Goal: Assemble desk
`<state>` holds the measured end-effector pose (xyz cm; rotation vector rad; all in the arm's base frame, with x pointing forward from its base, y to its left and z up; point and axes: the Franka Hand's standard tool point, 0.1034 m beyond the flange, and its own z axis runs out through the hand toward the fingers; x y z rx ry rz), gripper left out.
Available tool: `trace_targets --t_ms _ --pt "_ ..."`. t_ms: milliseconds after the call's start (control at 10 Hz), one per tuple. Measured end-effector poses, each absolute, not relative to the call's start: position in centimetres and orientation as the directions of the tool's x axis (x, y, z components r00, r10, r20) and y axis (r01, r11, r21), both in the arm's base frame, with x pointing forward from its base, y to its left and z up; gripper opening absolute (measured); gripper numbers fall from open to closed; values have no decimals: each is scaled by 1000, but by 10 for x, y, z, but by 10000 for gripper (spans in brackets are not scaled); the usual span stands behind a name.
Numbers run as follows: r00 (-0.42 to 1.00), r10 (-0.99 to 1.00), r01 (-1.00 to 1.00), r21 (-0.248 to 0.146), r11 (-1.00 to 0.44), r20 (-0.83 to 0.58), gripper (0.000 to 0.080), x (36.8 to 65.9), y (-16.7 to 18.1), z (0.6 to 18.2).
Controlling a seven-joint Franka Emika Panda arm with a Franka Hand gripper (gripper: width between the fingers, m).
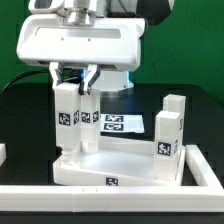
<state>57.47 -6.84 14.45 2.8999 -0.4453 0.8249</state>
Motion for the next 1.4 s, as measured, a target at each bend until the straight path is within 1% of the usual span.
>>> trace_targets --t_ms 700,900,1400 --pt "821 -239 -292 22 -956 519 288 576 -64 135" --pt "823 -236 -292 30 -956 517 288 574 -65 129" --pt "809 -222 -290 41 -956 545 288 577 -66 129"
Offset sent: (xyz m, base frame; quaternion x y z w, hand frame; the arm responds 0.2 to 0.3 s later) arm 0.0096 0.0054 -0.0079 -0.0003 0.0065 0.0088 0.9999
